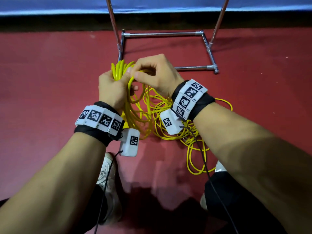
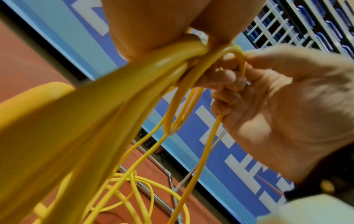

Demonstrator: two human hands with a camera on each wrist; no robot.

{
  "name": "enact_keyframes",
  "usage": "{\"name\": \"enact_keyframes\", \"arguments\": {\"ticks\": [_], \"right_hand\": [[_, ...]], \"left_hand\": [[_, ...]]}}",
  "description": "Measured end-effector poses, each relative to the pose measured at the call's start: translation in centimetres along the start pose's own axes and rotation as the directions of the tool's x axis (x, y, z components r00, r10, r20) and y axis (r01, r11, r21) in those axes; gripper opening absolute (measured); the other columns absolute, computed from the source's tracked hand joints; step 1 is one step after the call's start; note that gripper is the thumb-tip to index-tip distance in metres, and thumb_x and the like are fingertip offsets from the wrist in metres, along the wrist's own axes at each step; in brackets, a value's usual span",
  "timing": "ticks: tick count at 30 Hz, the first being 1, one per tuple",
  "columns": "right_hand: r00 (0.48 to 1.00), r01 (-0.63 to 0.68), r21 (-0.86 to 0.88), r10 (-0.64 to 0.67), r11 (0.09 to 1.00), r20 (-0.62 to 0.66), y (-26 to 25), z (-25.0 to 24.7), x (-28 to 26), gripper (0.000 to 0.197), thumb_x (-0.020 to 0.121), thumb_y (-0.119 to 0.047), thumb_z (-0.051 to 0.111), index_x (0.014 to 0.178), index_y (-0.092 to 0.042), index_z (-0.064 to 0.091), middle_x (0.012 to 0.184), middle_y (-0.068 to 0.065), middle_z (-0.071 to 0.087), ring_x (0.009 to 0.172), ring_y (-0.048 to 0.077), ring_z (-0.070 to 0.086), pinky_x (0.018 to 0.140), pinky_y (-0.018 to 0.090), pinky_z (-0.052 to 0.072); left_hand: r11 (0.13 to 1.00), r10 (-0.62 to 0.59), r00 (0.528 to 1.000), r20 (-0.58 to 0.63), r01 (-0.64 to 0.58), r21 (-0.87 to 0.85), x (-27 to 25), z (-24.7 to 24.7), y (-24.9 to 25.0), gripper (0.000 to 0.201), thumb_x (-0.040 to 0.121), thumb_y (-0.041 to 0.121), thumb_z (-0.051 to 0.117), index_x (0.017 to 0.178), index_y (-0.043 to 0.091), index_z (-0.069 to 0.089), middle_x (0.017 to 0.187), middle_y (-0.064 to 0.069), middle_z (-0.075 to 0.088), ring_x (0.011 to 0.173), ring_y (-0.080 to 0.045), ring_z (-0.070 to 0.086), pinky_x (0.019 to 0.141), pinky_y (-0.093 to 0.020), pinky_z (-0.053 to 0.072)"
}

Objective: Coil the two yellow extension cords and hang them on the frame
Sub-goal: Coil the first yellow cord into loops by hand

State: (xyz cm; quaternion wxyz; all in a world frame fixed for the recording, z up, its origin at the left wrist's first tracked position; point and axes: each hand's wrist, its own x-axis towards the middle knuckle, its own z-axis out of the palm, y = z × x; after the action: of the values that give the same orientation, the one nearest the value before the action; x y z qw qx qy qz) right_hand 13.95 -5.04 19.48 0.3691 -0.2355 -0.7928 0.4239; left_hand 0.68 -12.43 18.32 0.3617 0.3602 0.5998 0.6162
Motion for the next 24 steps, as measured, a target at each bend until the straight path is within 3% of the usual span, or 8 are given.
{"name": "enact_keyframes", "arguments": {"ticks": [3,4,7,10,13,16,20,24], "right_hand": [[0.995,-0.053,0.037,0.056,0.998,-0.084,0.7,-0.2,0.1,0.003,0.083,-0.015,0.071,0.084,-0.013,0.070,0.077,0.004,0.074,0.072,0.027,0.073,0.068,0.049,0.058],[0.993,-0.053,0.022,0.056,0.998,-0.109,0.9,-0.3,0.2,0.005,0.083,-0.017,0.073,0.084,-0.013,0.070,0.078,0.005,0.074,0.075,0.026,0.074,0.071,0.050,0.058],[0.977,-0.065,-0.048,0.054,0.997,-0.205,1.1,-0.4,0.4,0.019,0.076,-0.029,0.080,0.084,-0.017,0.067,0.075,-0.007,0.070,0.068,0.012,0.067,0.067,0.036,0.056],[0.943,-0.152,-0.127,0.106,0.980,-0.316,1.6,-1.1,0.2,0.039,0.066,-0.052,0.084,0.075,-0.023,0.059,0.067,-0.013,0.057,0.058,0.005,0.047,0.057,0.027,0.043],[0.949,-0.244,-0.169,0.199,0.955,-0.243,2.6,-1.3,-0.1,0.050,0.072,-0.065,0.073,0.067,-0.017,0.058,0.056,-0.006,0.053,0.053,0.006,0.043,0.053,0.027,0.039],[0.937,-0.344,-0.137,0.332,0.929,-0.106,5.2,-1.0,-1.7,0.066,0.085,-0.070,0.049,0.072,-0.007,0.058,0.058,0.006,0.057,0.054,0.011,0.049,0.056,0.031,0.042],[0.885,-0.458,-0.072,0.446,0.886,-0.137,9.0,-1.4,-4.4,0.052,0.099,-0.053,0.043,0.069,-0.015,0.062,0.055,0.002,0.050,0.054,0.015,0.044,0.061,0.030,0.039],[0.887,-0.370,0.077,0.377,0.926,-0.267,9.1,-3.0,-3.1,0.040,0.083,-0.054,0.057,0.064,-0.019,0.061,0.052,-0.010,0.043,0.053,0.008,0.037,0.058,0.027,0.032]], "left_hand": [[0.994,-0.058,0.998,0.004,0.058,-0.098,-0.2,0.0,0.0,0.014,0.100,0.017,0.060,0.095,0.006,0.068,0.065,0.002,0.072,0.047,-0.008,0.059,0.045,-0.023,0.048],[0.991,-0.066,0.998,0.009,0.067,-0.119,-0.3,0.1,0.0,0.016,0.100,0.017,0.059,0.098,0.004,0.068,0.067,0.000,0.072,0.048,-0.008,0.059,0.045,-0.023,0.049],[0.985,-0.066,0.997,0.031,0.070,-0.159,-0.5,0.3,0.2,0.018,0.102,0.018,0.056,0.095,0.003,0.065,0.062,0.004,0.068,0.048,-0.007,0.059,0.046,-0.021,0.048],[0.984,-0.037,0.997,0.066,0.048,-0.169,-0.6,0.3,0.4,0.021,0.100,0.022,0.059,0.089,0.006,0.063,0.062,0.003,0.063,0.048,-0.009,0.056,0.044,-0.022,0.046],[0.986,0.017,0.994,0.110,0.002,-0.168,-0.8,0.3,0.4,0.017,0.097,0.019,0.063,0.087,0.005,0.063,0.064,0.002,0.061,0.047,-0.009,0.052,0.042,-0.022,0.044],[0.977,0.012,0.998,0.061,0.001,-0.212,-0.1,-0.2,0.7,0.014,0.096,0.017,0.064,0.087,0.005,0.063,0.065,0.002,0.062,0.048,-0.007,0.050,0.044,-0.021,0.043],[0.968,-0.024,1.000,0.013,0.026,-0.249,0.3,-0.9,1.2,0.018,0.100,0.013,0.058,0.082,0.008,0.061,0.062,0.002,0.063,0.048,-0.007,0.054,0.047,-0.020,0.045],[0.971,-0.140,0.983,0.122,0.160,-0.179,-0.1,-0.8,0.5,0.015,0.099,0.014,0.057,0.096,0.001,0.064,0.066,-0.005,0.069,0.058,-0.017,0.067,0.054,-0.026,0.053]]}}
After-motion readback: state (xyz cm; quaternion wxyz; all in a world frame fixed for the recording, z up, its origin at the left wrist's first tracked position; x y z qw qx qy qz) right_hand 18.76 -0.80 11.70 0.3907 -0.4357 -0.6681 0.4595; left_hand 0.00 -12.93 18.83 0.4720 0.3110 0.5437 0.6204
